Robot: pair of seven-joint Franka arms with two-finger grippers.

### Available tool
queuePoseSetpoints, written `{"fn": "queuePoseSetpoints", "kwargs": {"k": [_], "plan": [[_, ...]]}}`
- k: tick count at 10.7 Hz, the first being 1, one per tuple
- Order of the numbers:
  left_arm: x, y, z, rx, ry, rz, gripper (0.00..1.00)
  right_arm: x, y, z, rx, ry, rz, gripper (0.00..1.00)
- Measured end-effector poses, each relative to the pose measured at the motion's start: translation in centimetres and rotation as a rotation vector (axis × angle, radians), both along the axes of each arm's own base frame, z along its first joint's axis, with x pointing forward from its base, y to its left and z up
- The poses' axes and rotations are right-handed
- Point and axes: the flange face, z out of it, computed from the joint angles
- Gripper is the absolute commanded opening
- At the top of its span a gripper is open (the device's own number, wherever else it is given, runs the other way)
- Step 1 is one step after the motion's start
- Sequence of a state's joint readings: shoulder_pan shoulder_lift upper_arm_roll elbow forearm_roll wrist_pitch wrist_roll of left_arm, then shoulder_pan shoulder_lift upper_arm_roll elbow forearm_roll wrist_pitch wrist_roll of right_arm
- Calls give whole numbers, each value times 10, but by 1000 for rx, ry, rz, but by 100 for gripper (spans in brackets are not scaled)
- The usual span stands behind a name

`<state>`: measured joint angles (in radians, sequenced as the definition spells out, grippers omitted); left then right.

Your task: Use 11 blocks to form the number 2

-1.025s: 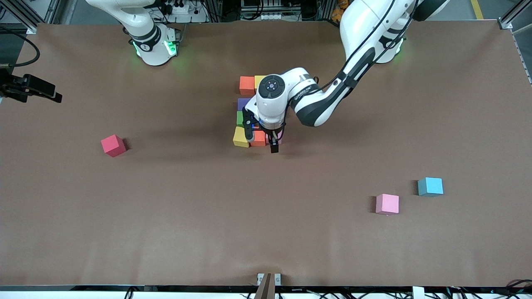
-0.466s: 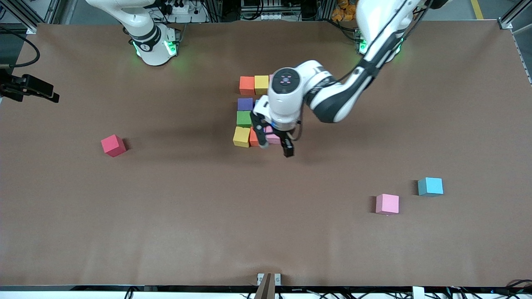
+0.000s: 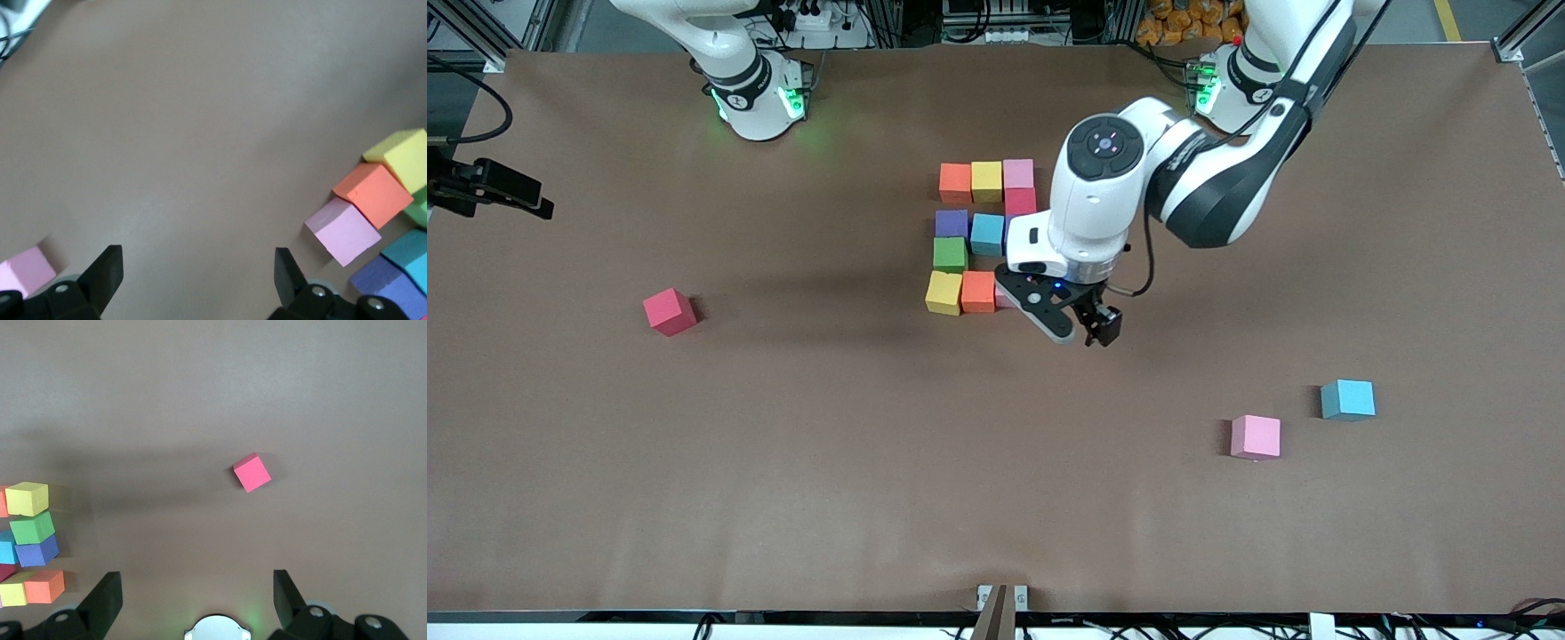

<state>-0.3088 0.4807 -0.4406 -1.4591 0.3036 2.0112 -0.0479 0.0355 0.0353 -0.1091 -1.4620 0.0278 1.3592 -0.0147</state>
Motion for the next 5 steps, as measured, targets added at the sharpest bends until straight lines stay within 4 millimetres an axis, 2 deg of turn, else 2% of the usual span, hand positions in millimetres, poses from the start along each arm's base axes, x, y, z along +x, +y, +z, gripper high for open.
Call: {"fn": "queuePoseSetpoints", "kwargs": {"k": [1,2,4,5], "plan": [[7,13,10,1,-2,63,100,0,0,0,0,0,0,100],[16,35,20,13,9,129,100,0,0,0,-1,0,0,100],[37,92,48,-2,37,262,100,0,0,0,-1,0,0,100],[44,124,70,-5,33,328,100,0,0,0,-1,0,0,100]]}}
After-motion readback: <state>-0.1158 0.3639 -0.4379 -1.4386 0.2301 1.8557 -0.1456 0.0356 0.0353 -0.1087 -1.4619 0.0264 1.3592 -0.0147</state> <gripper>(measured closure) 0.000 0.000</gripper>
